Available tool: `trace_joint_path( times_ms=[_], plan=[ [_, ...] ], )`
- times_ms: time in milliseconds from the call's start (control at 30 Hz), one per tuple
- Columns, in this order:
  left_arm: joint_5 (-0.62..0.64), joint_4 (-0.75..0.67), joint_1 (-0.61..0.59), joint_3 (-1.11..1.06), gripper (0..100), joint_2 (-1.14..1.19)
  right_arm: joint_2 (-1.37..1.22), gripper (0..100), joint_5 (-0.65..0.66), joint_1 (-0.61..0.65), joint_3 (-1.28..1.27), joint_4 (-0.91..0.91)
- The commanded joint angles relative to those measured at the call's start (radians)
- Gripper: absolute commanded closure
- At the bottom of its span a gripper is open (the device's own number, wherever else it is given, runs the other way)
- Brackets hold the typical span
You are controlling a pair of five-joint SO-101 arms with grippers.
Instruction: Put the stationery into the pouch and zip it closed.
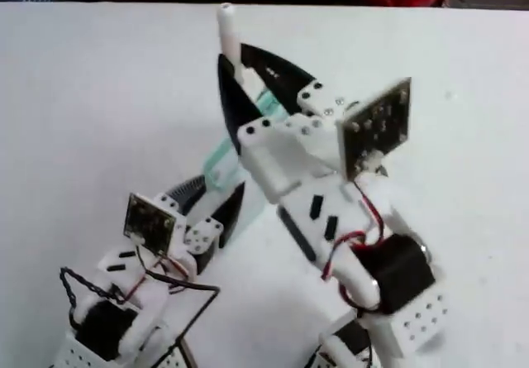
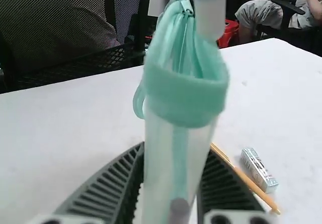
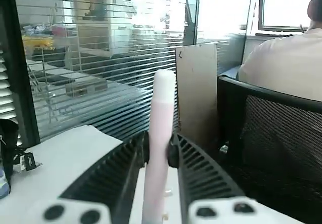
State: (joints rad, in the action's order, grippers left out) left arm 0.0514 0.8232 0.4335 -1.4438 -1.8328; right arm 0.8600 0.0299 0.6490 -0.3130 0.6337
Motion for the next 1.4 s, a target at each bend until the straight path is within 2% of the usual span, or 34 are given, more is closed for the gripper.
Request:
trace_joint_path(
  times_ms=[0, 100, 300, 567, 800, 1067, 1233, 1367],
  plan=[
    [0.009, 0.005, 0.012, -0.006, 86, 0.005, -0.027, 98.1, 0.012, 0.010, 0.031, 0.021],
    [0.009, 0.005, 0.012, -0.006, 86, 0.005, -0.030, 98.1, 0.011, 0.010, 0.003, 0.004],
    [0.009, 0.005, 0.018, -0.008, 86, 0.005, -0.056, 98.1, 0.012, 0.005, 0.000, -0.174],
    [0.009, 0.005, 0.013, -0.008, 86, 0.005, -0.124, 98.1, 0.012, 0.002, -0.035, -0.180],
    [0.009, 0.005, 0.012, -0.003, 86, 0.005, -0.021, 98.1, 0.012, 0.004, -0.183, -0.171],
    [0.009, 0.005, 0.012, -0.003, 86, 0.005, 0.188, 98.1, 0.014, 0.004, -0.284, 0.018],
    [0.009, 0.005, 0.012, -0.005, 86, 0.005, 0.234, 98.1, 0.140, 0.012, -0.285, 0.110],
    [0.009, 0.005, 0.012, -0.008, 86, 0.005, 0.232, 98.0, 0.175, 0.012, -0.285, 0.170]
  ],
)
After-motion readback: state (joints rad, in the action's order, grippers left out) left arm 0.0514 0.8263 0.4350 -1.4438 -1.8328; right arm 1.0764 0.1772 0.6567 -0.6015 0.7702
